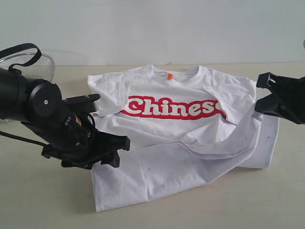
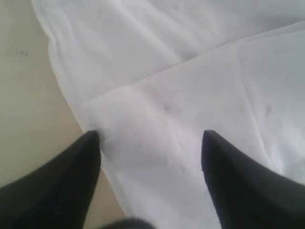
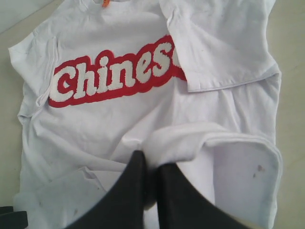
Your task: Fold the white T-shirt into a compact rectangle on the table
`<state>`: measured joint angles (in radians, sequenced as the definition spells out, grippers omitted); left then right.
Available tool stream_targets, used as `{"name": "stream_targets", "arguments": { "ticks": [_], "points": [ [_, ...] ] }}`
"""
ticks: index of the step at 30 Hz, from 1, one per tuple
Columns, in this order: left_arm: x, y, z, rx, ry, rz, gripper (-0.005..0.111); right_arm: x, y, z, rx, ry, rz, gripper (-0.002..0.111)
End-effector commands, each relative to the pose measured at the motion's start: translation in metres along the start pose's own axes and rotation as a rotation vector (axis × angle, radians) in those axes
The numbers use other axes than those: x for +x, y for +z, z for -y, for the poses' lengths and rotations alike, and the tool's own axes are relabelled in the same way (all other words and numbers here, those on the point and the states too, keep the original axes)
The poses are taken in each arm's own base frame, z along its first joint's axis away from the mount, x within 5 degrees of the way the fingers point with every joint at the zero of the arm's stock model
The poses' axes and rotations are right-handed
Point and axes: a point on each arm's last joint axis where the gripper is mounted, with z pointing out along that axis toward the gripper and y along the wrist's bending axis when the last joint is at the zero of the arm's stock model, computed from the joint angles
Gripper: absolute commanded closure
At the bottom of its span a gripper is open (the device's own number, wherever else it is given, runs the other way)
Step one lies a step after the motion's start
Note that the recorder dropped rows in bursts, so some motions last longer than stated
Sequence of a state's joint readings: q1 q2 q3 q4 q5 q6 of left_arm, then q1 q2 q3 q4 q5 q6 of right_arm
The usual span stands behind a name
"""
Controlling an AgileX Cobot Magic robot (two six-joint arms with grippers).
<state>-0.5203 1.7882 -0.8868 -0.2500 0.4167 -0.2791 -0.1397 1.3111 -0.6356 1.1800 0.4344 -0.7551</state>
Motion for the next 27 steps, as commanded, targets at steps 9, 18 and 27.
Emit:
{"name": "stream_targets", "arguments": {
  "ticks": [9,18,27],
  "points": [
    [-0.002,0.006,0.002,0.004,0.005,-0.011,0.049,-0.002,0.000,0.000,0.002,-0.023,0.002,0.109],
    [0.002,0.019,-0.002,-0.017,0.000,-0.050,0.053,-0.002,0.000,0.000,0.001,-0.021,0.003,0.109],
    [0.000,0.021,-0.002,-0.014,0.006,-0.031,0.085,-0.002,0.000,0.000,0.002,-0.022,0.005,0.109]
  ]
}}
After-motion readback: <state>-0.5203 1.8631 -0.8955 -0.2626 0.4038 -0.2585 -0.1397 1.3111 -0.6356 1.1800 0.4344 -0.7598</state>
